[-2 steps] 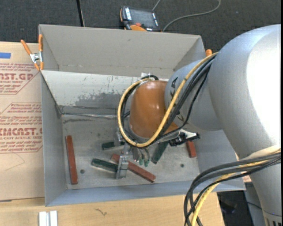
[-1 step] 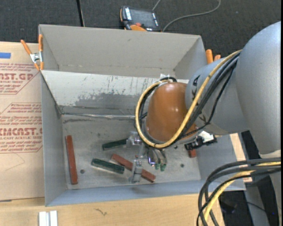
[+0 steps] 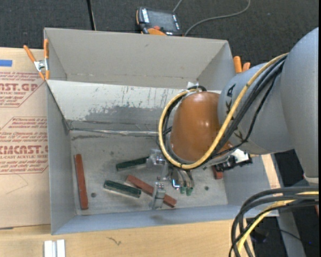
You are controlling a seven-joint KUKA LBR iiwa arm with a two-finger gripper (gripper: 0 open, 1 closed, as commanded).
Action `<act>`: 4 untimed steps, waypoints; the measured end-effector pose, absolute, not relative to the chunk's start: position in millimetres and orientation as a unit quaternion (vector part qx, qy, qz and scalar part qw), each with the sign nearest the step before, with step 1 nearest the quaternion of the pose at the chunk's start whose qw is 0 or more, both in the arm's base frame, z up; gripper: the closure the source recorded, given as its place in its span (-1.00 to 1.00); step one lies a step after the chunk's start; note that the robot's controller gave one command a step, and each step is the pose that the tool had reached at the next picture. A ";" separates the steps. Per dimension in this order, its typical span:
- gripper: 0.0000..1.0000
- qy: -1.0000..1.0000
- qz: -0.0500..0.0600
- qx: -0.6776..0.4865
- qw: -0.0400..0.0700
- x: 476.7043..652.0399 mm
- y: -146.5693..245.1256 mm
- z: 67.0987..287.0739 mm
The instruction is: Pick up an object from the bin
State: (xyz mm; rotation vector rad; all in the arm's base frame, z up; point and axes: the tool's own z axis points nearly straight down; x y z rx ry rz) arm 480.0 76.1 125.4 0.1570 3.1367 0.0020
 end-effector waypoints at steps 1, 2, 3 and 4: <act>-1.00 0.998 0.001 0.061 0.001 481.6 79.1 67.5; -1.00 0.998 0.001 0.061 0.003 483.2 79.7 68.1; 1.00 0.998 0.001 0.061 0.001 482.0 79.6 67.7; 1.00 0.998 0.001 0.061 0.001 482.3 80.2 91.8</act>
Offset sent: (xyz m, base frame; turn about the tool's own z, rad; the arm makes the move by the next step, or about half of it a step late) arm 0.0011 0.0023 -0.0554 0.0203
